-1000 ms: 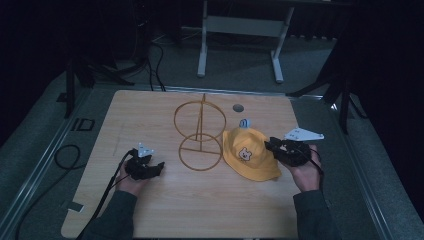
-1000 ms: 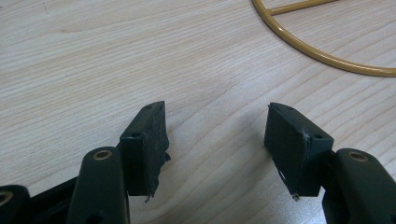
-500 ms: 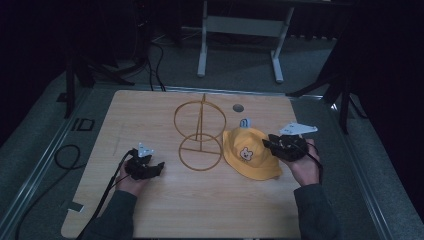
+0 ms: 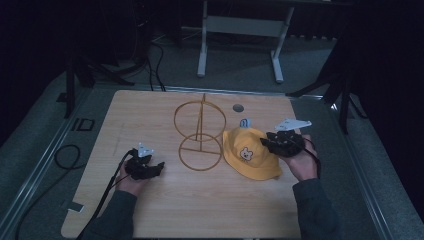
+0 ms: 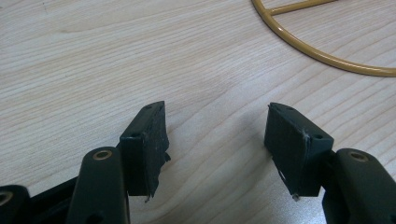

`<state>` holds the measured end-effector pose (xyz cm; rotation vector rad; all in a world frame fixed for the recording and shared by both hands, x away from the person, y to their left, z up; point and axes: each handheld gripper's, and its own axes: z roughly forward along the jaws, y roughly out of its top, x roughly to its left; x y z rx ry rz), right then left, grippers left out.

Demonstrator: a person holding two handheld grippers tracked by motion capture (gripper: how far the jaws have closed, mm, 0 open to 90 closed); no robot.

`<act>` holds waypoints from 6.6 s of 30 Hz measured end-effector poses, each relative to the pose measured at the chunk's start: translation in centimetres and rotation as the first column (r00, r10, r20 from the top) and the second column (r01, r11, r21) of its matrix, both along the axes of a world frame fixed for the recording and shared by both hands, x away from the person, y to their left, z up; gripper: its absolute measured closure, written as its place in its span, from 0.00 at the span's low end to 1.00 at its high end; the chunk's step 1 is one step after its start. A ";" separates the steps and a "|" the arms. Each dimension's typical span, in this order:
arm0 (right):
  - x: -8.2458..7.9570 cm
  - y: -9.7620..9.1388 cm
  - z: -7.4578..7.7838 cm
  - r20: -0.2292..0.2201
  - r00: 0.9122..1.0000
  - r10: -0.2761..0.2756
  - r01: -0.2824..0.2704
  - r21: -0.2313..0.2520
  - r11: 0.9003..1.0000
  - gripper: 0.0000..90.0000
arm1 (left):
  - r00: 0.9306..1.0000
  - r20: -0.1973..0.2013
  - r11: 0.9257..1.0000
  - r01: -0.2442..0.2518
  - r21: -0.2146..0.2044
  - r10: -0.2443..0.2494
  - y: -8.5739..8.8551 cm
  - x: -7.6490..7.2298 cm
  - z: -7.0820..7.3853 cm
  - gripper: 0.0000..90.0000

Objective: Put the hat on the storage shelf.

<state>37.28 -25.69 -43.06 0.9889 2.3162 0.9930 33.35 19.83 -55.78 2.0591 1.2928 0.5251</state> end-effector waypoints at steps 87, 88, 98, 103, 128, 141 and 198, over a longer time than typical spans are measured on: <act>7.3 4.3 0.9 -0.434 0.899 0.060 -0.201 -0.286 0.937 0.66 | 1.000 -0.002 1.000 0.006 0.003 -0.006 0.0 0.0 0.0 0.44; 7.5 4.4 0.9 -0.443 0.894 0.057 -0.201 -0.285 0.937 0.66 | 1.000 -0.002 1.000 0.006 0.003 -0.006 0.0 0.0 0.0 0.44; 8.8 5.2 0.8 -0.519 0.854 0.024 -0.214 -0.308 0.927 0.69 | 1.000 -0.003 1.000 0.006 0.003 -0.006 0.0 0.0 0.0 0.44; 9.1 5.4 0.7 -0.547 0.837 0.021 -0.226 -0.310 0.924 0.84 | 1.000 -0.004 1.000 0.008 0.005 -0.008 0.1 0.0 0.0 0.44; 7.5 5.0 2.8 -0.463 0.883 0.079 -0.262 -0.345 0.901 0.89 | 1.000 -0.003 1.000 0.006 0.004 -0.006 0.0 0.0 0.0 0.44; 7.0 3.6 3.9 -0.407 0.909 0.093 -0.228 -0.298 0.927 0.89 | 1.000 -0.003 1.000 0.005 0.003 -0.005 0.0 0.0 0.0 0.44; 5.1 -1.9 8.7 -0.191 0.963 0.188 -0.186 0.029 0.982 0.90 | 1.000 -0.002 1.000 0.003 0.001 -0.003 0.0 0.1 0.0 0.44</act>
